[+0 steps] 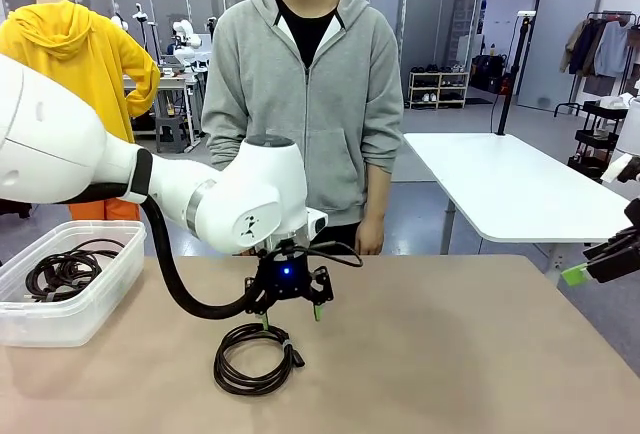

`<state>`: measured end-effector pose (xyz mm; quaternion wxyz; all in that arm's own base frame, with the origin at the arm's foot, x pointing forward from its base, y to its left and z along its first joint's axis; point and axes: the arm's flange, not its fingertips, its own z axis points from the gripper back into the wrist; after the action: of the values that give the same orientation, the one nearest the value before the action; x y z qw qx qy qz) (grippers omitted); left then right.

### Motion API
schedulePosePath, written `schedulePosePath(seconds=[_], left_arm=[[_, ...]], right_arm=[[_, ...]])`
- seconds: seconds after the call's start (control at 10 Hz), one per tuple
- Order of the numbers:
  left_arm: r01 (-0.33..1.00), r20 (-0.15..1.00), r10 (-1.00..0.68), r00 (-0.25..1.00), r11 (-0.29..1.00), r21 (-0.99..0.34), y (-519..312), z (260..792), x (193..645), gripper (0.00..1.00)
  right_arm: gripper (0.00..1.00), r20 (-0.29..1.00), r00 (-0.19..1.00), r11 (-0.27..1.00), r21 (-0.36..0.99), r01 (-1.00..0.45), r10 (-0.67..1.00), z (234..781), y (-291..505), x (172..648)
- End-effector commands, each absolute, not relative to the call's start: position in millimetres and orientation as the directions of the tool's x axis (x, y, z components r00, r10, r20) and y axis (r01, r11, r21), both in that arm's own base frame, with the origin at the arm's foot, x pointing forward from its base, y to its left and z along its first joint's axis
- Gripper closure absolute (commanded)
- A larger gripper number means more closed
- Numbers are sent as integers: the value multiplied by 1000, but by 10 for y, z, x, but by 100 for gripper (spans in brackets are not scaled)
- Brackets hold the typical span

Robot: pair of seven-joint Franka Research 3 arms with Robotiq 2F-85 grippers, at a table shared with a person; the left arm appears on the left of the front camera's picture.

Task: Organize and store the cables.
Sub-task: Place the USB Extension Cable into the Organizing box.

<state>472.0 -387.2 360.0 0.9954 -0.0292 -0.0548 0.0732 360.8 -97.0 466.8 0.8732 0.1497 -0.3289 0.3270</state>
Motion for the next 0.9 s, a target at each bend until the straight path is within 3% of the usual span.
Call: schedulePosePath(seconds=[0.0,0.7,0.8], left_arm=[[-174,111,181,977,983,-66,-3882,3387,4751,0],[-206,83,209,974,978,-42,-3929,3041,4775,0],[-209,84,212,974,977,-36,-3946,3015,4785,15]], right_arm=[[0,662,578,743,47,-668,478,4679,-976,3598],[0,662,578,743,47,-668,478,4679,-976,3598],[0,662,578,743,47,-668,478,4679,-976,3598]])
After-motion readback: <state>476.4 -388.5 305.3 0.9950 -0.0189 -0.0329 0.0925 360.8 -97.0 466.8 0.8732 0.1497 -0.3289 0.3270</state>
